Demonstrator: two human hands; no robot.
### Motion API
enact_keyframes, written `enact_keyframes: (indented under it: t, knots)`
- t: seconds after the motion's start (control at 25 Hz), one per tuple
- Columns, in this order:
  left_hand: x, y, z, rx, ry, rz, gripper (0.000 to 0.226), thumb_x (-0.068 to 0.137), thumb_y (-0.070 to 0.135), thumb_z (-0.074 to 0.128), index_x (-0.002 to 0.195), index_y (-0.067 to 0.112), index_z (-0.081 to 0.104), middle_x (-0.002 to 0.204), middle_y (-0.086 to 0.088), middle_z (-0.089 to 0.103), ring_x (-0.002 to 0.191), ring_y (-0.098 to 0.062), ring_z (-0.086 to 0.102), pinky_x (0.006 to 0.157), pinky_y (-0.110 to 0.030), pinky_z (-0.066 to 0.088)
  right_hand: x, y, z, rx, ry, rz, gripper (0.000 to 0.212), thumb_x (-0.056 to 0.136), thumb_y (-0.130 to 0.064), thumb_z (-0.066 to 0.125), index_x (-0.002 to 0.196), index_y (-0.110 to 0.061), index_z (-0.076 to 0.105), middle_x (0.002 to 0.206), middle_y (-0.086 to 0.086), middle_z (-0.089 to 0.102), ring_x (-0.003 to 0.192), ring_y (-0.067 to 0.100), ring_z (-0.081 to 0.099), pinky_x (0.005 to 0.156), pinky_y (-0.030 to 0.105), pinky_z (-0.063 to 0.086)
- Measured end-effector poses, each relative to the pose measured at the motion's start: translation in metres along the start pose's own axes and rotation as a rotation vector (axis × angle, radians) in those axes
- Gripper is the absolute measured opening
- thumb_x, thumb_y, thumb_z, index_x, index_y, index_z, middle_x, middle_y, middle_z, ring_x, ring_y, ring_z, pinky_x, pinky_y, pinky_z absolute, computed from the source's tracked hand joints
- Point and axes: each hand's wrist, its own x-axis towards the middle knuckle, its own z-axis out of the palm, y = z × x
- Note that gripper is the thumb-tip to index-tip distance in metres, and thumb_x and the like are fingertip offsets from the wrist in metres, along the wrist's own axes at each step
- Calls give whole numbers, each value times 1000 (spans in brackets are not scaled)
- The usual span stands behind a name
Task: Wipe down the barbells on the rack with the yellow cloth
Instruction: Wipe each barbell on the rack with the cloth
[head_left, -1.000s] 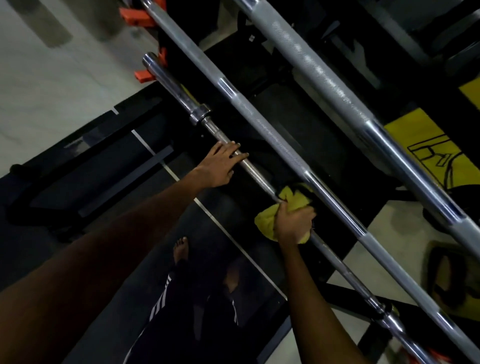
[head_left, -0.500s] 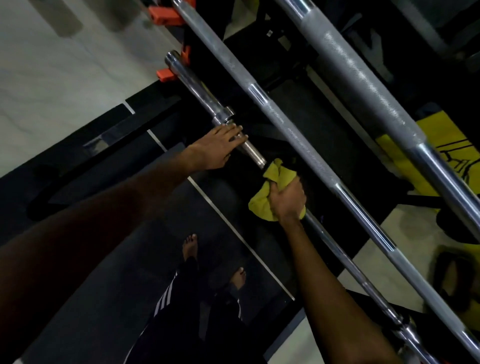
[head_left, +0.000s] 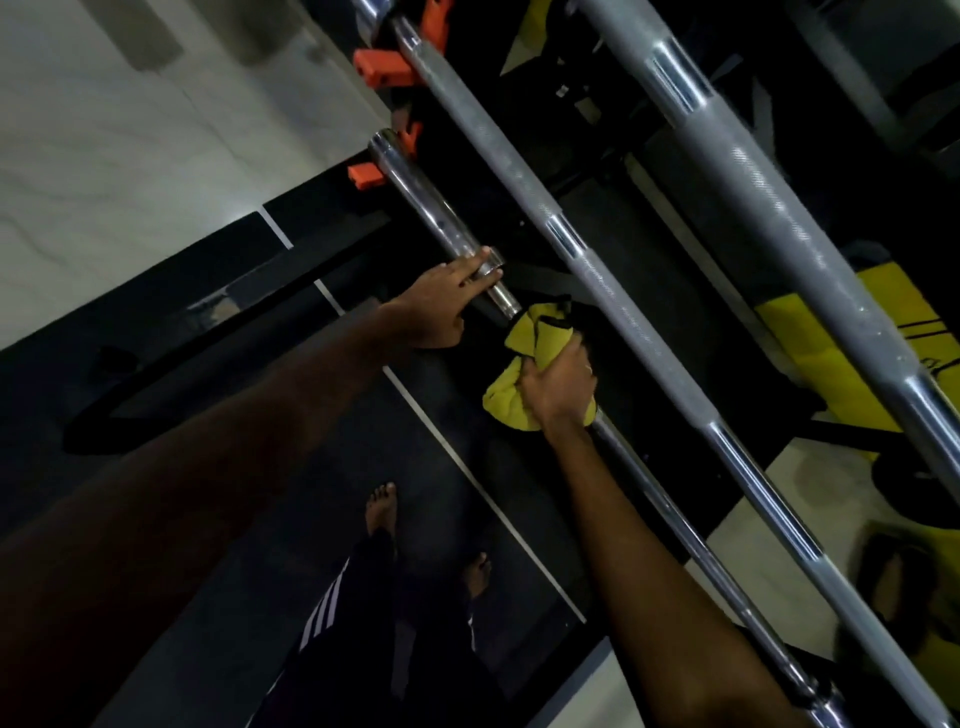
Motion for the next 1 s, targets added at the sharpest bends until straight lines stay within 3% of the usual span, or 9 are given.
enact_keyframes:
  t: [0.08, 0.24, 0.36, 0.44, 0.56, 0.76, 0.84, 1.0]
  knots:
    - [-2, 2, -3, -88, -2, -10, 91, 73, 13, 62, 154, 18, 22, 163, -11, 5, 148, -31, 16, 114, -42, 27, 8, -3, -2, 9, -101, -43, 56, 83, -37, 67, 129, -10, 47, 128, 17, 58, 117, 39, 57, 103, 50, 43]
    - [-8, 7, -19, -182, -32, -64, 82, 78, 14, 60, 153, 23, 27, 163, -5, 6, 146, -28, 23, 112, -39, 33, 15, -16, -13, 351, -125, 258, 48, 86, -44, 68, 126, -18, 62, 126, 11, 66, 116, 34, 62, 101, 40, 48]
    - [-12, 9, -37, -283, 11, -161, 72, 84, 12, 58, 151, 18, 31, 162, -9, 13, 133, -35, 43, 109, -37, 37, 25, -45, -26, 444, -179, 199, 43, 91, -34, 67, 130, -17, 63, 127, 9, 67, 117, 30, 62, 98, 32, 47]
    - [-14, -3, -46, -349, 109, -275, 69, 86, 13, 56, 150, 12, 29, 159, -15, 15, 130, -41, 45, 110, -43, 38, 28, -70, -29, 356, -163, 34, 41, 93, -31, 64, 131, -18, 61, 130, 9, 65, 119, 29, 60, 98, 31, 46]
    - [-16, -31, -57, -333, 125, -417, 72, 87, 16, 56, 152, 10, 24, 159, -17, 14, 135, -40, 38, 110, -46, 34, 37, -99, -19, 52, -164, -224, 51, 89, -32, 63, 134, -13, 51, 132, 17, 60, 121, 37, 57, 100, 42, 46]
    - [-26, -75, -54, -316, 171, -561, 71, 87, 15, 58, 151, 8, 28, 157, -18, 23, 139, -37, 33, 111, -47, 33, 56, -150, 7, -284, -148, -410, 56, 85, -29, 64, 132, -6, 44, 132, 19, 55, 120, 42, 55, 94, 48, 46]
    - [-31, -89, -53, -343, 191, -565, 75, 81, 12, 62, 150, 10, 32, 154, -20, 29, 139, -37, 35, 110, -49, 36, 63, -171, 16, -334, -145, -410, 61, 84, -31, 63, 136, -6, 41, 133, 17, 54, 120, 41, 54, 94, 47, 45]
    - [-27, -112, -61, -305, 147, -553, 84, 80, 12, 64, 153, 15, 23, 155, -20, 27, 138, -40, 34, 106, -56, 37, 81, -194, 30, -280, -167, -384, 59, 85, -31, 62, 133, -4, 41, 127, 19, 58, 115, 42, 58, 91, 45, 47]
